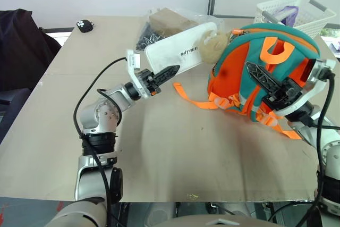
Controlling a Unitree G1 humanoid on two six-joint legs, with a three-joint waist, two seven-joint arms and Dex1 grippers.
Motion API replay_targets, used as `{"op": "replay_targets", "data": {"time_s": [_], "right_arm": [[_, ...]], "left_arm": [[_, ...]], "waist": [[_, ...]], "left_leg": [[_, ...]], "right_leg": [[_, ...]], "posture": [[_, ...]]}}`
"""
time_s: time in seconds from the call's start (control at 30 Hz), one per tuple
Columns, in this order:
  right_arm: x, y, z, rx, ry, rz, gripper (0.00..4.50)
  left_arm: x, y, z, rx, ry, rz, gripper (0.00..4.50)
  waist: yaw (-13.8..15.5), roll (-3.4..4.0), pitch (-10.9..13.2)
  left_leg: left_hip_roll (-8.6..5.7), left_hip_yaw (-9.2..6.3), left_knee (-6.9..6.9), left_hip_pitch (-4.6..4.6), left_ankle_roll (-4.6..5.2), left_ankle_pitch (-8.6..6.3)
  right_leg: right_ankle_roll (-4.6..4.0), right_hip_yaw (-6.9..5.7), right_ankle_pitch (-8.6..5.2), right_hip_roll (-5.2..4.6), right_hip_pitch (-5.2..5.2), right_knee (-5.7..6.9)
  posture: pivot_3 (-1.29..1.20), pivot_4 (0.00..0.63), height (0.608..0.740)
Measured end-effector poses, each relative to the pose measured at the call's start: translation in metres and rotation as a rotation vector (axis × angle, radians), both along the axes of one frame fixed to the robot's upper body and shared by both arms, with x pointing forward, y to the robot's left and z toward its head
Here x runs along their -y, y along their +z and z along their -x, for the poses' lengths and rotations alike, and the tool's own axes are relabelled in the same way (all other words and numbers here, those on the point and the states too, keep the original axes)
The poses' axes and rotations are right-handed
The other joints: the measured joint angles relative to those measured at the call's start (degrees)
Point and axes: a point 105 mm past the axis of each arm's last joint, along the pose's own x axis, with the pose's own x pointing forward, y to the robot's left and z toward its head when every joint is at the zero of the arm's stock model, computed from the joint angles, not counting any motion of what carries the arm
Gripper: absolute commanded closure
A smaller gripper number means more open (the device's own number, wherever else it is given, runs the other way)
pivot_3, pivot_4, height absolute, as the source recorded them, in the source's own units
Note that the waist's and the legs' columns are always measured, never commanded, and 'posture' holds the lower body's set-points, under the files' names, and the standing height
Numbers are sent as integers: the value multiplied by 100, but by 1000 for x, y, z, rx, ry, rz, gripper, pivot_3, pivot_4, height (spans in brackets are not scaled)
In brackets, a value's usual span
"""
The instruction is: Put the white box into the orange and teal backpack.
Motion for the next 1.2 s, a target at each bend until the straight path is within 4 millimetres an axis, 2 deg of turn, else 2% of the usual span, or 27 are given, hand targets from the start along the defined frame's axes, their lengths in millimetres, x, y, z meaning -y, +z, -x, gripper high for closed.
{"op": "replay_targets", "data": {"time_s": [0.17,0.37,0.5,0.63,0.87,1.03,1.2], "right_arm": [[1,-3,0,-4,-15,5,4471],[4,-6,-1,-11,-40,11,4471],[4,-10,-1,-18,-50,22,4471],[4,-10,-2,-15,-54,26,4471],[2,-7,-4,-4,-56,23,4471],[0,-8,-5,-4,-61,19,4471],[-4,-8,-5,-3,-55,-9,4471]], "left_arm": [[6,11,9,-7,-107,71,3321],[-4,23,29,-12,-251,74,3321],[-6,17,42,5,-351,-35,3321],[-3,8,38,60,-357,-127,3321],[20,-4,7,216,-313,-315,3321],[45,4,-12,423,-343,-468,3321],[100,14,-27,527,-424,-553,3321]], "waist": [[1,0,0],[-1,1,1],[13,1,2],[20,1,1],[21,1,2],[35,-2,1],[21,-7,5]], "left_leg": [[0,0,0,-2,0,0],[1,0,0,0,0,0],[-1,5,0,6,0,0],[-5,6,3,7,0,0],[-8,6,5,5,1,0],[-18,10,10,1,4,-1],[-31,14,17,-7,22,-11]], "right_leg": [[0,0,0,2,-1,-3],[1,1,0,7,-1,-1],[0,6,-1,13,1,0],[0,9,-1,11,3,-1],[0,7,0,12,3,0],[1,-7,1,11,6,-1],[12,-10,7,10,5,-7]], "posture": [[0,150,725],[0,150,725],[0,150,725],[0,150,725],[0,150,725],[0,150,725],[0,150,725]]}}
